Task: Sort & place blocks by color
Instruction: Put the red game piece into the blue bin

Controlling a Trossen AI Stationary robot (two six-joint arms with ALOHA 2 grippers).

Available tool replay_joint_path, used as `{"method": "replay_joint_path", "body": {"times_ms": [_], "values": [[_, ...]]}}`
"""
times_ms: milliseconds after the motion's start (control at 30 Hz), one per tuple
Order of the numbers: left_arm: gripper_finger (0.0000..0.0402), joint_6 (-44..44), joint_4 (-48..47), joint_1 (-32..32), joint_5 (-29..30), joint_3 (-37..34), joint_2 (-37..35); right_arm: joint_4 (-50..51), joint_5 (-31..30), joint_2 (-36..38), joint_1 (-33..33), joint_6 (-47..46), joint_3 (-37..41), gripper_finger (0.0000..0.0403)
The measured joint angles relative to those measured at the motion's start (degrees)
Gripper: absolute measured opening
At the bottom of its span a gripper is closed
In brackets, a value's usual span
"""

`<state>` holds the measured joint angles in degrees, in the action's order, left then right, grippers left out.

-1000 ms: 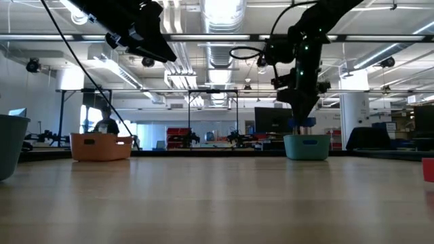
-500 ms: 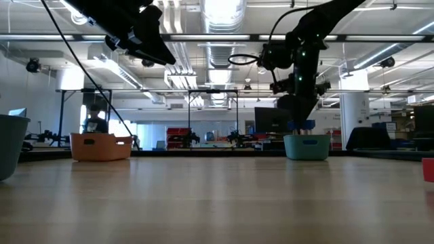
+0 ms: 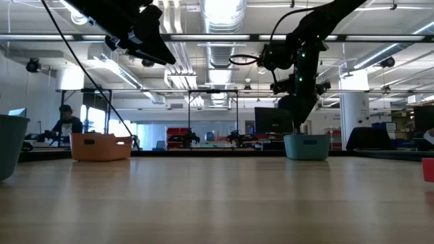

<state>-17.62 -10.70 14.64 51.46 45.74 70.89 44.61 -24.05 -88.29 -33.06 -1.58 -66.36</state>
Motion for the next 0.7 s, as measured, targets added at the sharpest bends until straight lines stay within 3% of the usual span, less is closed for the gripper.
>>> {"method": "replay_joint_path", "body": {"times_ms": [133,367,500,700], "values": [[0.0183,0.0,-0.1,0.0,0.0,0.0,0.0,0.3,0.7,0.3,0.2,-1.4,-1.2,0.0188],[0.0183,-1.4,-0.3,0.3,0.0,-0.2,0.0,7.1,13.2,2.8,5.4,-12.1,-6.5,0.0175],[0.0183,-1.3,-0.2,0.3,0.0,-0.1,0.0,11.6,14.7,4.2,12.7,-25.5,-8.9,0.0166],[0.0183,-1.3,-0.2,0.4,0.0,-0.1,0.0,12.1,20.5,5.3,28.0,-36.6,-9.3,0.0152]]}}
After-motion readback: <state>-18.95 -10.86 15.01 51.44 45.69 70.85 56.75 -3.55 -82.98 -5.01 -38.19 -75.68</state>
